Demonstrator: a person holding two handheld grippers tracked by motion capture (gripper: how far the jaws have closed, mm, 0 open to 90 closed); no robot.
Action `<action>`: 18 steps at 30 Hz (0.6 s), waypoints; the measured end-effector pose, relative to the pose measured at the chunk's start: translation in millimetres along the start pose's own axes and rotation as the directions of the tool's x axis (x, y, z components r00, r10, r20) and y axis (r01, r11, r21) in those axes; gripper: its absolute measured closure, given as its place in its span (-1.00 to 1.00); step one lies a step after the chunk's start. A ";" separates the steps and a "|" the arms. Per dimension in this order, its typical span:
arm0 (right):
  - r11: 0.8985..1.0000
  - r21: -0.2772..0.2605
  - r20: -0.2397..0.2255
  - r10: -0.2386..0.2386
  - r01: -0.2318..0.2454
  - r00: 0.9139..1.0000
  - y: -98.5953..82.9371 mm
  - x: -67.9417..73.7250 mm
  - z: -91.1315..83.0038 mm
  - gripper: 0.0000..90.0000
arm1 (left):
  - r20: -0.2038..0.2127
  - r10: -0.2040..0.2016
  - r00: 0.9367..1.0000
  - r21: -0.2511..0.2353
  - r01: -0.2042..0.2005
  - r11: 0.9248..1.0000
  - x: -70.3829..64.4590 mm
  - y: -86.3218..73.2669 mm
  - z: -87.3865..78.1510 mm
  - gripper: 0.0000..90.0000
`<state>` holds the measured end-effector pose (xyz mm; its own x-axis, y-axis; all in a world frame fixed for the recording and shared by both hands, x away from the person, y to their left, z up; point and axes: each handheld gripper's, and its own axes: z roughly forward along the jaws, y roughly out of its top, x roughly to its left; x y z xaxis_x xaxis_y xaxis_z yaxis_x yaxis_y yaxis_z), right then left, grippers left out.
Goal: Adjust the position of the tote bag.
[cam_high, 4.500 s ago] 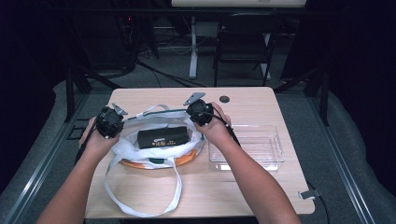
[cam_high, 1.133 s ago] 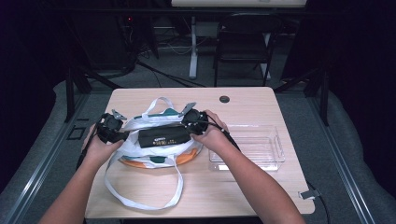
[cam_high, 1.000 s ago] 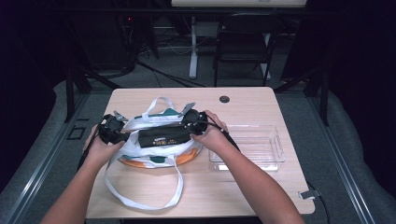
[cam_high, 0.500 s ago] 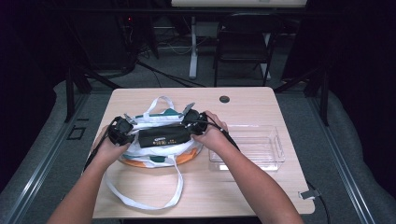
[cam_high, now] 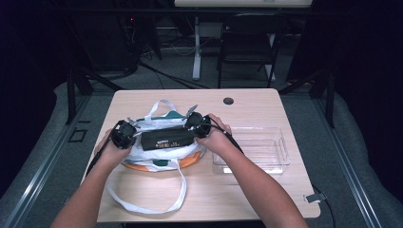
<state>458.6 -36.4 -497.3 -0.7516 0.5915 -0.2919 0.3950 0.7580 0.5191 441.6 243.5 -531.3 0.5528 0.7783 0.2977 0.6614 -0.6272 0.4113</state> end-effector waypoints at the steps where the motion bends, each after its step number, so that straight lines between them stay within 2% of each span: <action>1: 1.000 0.001 -0.003 0.003 -0.003 1.000 0.0 0.2 0.3 0.47 | 0.001 0.001 1.000 0.000 -0.001 1.000 -0.1 0.0 0.1 0.89; 10: 1.000 0.021 -0.010 -0.001 0.001 1.000 -0.5 0.6 3.1 0.44 | 0.007 -0.005 1.000 -0.001 0.005 1.000 0.4 0.3 0.7 0.92; 13: 1.000 0.025 -0.013 -0.001 0.002 1.000 -0.6 1.4 4.7 0.54 | 0.010 -0.005 1.000 0.000 0.005 1.000 0.8 0.3 0.6 0.92; 16: 0.999 0.029 -0.012 -0.017 0.018 1.000 0.6 3.7 5.0 0.58 | 0.011 -0.010 1.000 0.000 0.010 1.000 1.0 0.2 0.6 0.92; 18: 0.999 0.033 -0.005 -0.031 0.032 0.999 1.4 6.6 4.5 0.52 | 0.011 -0.009 1.000 0.000 0.009 1.000 0.9 0.2 0.6 0.92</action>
<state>456.6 -30.2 -502.1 -0.7665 0.5659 -0.3037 0.3884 0.7850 0.4826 442.5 244.0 -531.5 0.5526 0.7833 0.2848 0.6660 -0.6204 0.4142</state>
